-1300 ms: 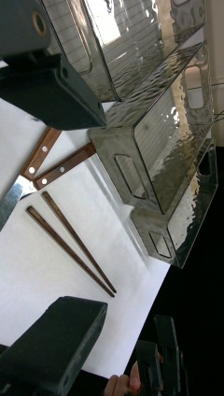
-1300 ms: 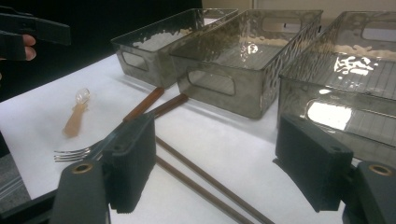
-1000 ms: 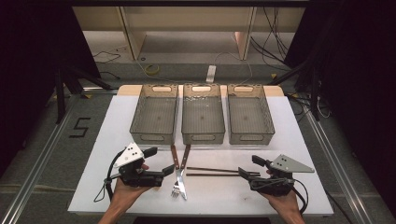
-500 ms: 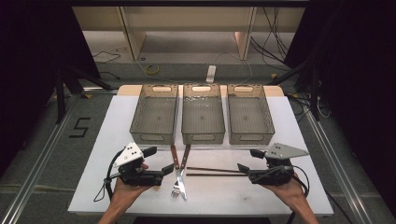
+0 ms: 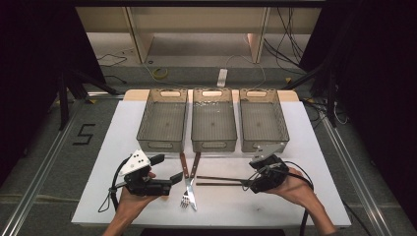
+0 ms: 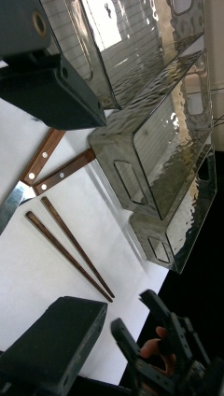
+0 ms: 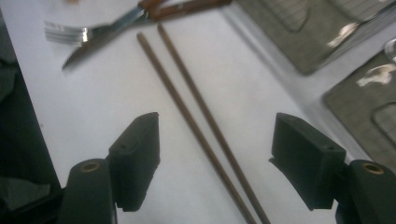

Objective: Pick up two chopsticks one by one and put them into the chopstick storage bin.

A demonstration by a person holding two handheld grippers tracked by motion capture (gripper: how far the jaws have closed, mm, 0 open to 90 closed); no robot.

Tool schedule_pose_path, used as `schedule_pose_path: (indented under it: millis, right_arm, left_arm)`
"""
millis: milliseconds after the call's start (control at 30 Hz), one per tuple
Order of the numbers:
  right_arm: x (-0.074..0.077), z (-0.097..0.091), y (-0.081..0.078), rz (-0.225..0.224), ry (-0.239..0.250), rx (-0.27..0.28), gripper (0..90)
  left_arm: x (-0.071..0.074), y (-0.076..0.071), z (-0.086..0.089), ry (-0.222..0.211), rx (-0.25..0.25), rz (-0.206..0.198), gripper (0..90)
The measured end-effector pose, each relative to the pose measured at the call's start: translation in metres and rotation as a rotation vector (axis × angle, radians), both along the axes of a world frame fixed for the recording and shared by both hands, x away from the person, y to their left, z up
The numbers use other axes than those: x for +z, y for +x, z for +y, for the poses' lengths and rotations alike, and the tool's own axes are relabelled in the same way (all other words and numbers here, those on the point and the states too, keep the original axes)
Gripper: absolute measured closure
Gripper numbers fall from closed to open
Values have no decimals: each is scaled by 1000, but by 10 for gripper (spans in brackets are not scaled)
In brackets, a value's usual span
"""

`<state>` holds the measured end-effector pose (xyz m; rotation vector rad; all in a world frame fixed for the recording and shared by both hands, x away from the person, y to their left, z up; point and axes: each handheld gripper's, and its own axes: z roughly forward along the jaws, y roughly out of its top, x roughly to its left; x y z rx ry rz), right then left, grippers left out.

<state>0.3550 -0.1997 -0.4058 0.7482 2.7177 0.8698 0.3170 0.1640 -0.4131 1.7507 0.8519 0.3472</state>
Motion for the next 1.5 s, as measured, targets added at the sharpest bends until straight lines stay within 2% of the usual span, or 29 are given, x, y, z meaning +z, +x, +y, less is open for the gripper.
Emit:
schedule_pose_path:
  millis: [167, 233, 333, 500, 567, 767, 867, 1000, 1133, 1267, 1467, 1500]
  right_arm:
    - [-13, 10, 7, 25, -93, 46, 402]
    - [-16, 11, 10, 33, -116, 55, 422]
    - [-22, 13, 15, 84, -132, 52, 445]
    - [-30, 18, 18, 98, -181, 72, 483]
    - [-32, 19, 19, 88, -184, 74, 491]
    - [-37, 23, 20, 121, -221, 100, 554]
    - [-41, 25, 22, 116, -248, 125, 578]
    - [-46, 26, 25, 120, -275, 117, 608]
    - [-49, 28, 25, 145, -291, 105, 643]
    - [-51, 28, 27, 154, -311, 121, 663]
    - [-52, 28, 30, 180, -301, 121, 703]
    - [-50, 29, 29, 200, -308, 104, 707]
  left_arm:
    - [0, 0, 0, 2, -1, -2, 92]
    - [0, 0, 0, 2, 1, -3, 92]
    - [0, 0, 0, 2, -2, -3, 92]
    - [0, 0, 0, 3, -1, -2, 92]
    - [0, 0, 0, 3, -1, -3, 92]
    - [1, -1, -1, 5, -4, -7, 92]
    - [1, -1, 0, 6, -7, -8, 92]
    - [1, -1, -1, 5, -5, -8, 92]
    - [1, 0, -1, 11, -5, -5, 92]
    - [1, 0, -1, 14, -7, -6, 92]
    - [1, 0, -1, 14, -8, -7, 92]
    - [1, 0, -1, 14, -8, -7, 92]
